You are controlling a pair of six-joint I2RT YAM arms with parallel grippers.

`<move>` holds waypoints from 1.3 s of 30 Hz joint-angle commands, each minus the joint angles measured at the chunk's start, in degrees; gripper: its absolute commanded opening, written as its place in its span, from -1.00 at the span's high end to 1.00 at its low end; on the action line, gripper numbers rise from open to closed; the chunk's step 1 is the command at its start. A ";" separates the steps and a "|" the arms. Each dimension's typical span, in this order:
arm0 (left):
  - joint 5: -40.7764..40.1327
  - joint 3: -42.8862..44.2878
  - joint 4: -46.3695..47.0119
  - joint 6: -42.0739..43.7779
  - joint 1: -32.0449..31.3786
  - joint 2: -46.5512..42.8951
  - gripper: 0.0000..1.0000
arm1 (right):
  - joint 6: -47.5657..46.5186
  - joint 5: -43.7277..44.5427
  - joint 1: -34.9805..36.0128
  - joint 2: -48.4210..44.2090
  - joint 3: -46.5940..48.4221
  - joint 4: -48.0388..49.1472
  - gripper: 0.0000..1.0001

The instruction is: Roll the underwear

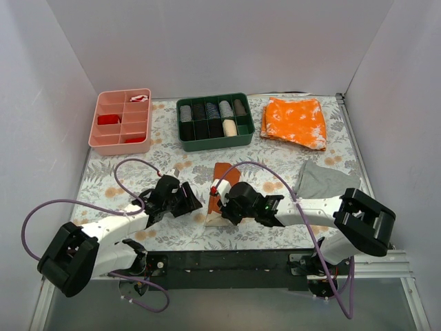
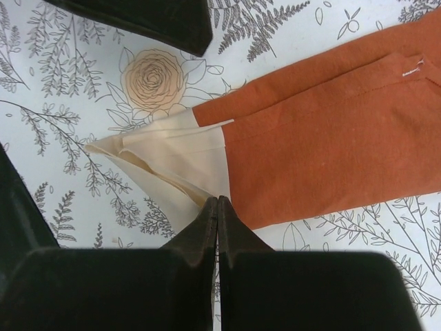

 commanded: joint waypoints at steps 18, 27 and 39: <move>12.83 -7.96 1.89 3.35 -0.98 -17.24 0.16 | 0.14 4.58 -3.80 4.07 3.68 2.30 0.97; 13.38 -9.80 9.46 4.67 -8.00 -14.00 0.09 | 0.32 3.62 -4.86 5.57 3.94 2.56 0.97; 4.93 -8.93 16.41 2.48 -9.42 -7.48 0.10 | 0.06 2.82 -5.39 5.75 3.24 3.00 0.97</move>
